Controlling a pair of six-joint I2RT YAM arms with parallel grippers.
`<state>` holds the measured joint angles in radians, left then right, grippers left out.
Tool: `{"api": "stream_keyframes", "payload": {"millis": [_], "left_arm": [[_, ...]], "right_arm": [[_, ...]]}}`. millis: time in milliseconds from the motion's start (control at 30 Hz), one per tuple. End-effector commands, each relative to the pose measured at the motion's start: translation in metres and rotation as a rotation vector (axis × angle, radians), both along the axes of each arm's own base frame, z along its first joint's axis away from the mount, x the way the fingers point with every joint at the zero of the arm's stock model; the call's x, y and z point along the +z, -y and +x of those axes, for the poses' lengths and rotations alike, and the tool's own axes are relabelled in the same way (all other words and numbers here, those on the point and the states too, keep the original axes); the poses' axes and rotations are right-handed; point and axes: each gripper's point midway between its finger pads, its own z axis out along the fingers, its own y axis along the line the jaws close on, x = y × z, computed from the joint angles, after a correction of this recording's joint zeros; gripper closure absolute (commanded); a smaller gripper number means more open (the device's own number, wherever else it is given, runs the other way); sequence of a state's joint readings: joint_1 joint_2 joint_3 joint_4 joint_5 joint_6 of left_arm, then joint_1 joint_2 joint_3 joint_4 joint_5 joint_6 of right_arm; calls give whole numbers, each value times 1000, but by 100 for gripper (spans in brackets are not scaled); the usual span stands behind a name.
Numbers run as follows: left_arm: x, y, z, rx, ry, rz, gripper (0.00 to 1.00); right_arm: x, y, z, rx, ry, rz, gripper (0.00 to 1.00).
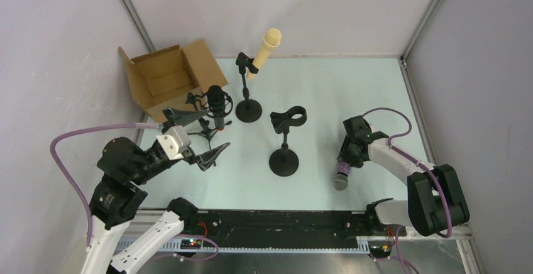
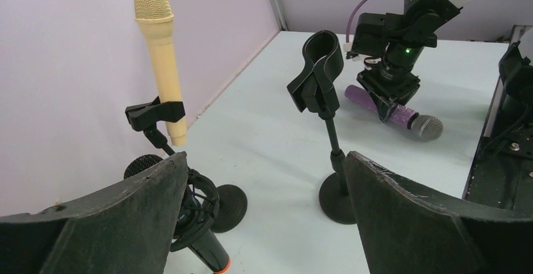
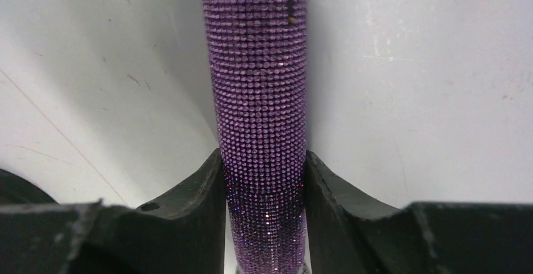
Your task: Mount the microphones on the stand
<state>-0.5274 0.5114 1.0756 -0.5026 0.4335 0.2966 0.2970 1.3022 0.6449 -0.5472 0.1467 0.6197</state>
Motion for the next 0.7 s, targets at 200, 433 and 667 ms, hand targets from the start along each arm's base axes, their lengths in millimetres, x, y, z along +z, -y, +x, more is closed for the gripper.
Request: {"api": "stream_keyframes", "payload": {"millis": [200, 433, 667], "left_arm": [[31, 1, -16, -60, 109, -13, 2], [64, 10, -36, -193, 398, 103, 2], [94, 14, -40, -206, 764, 247, 2]], "right_arm": [[63, -12, 14, 72, 188, 84, 87], [224, -64, 1, 338, 456, 389, 91], [369, -104, -54, 581, 664, 703, 94]]}}
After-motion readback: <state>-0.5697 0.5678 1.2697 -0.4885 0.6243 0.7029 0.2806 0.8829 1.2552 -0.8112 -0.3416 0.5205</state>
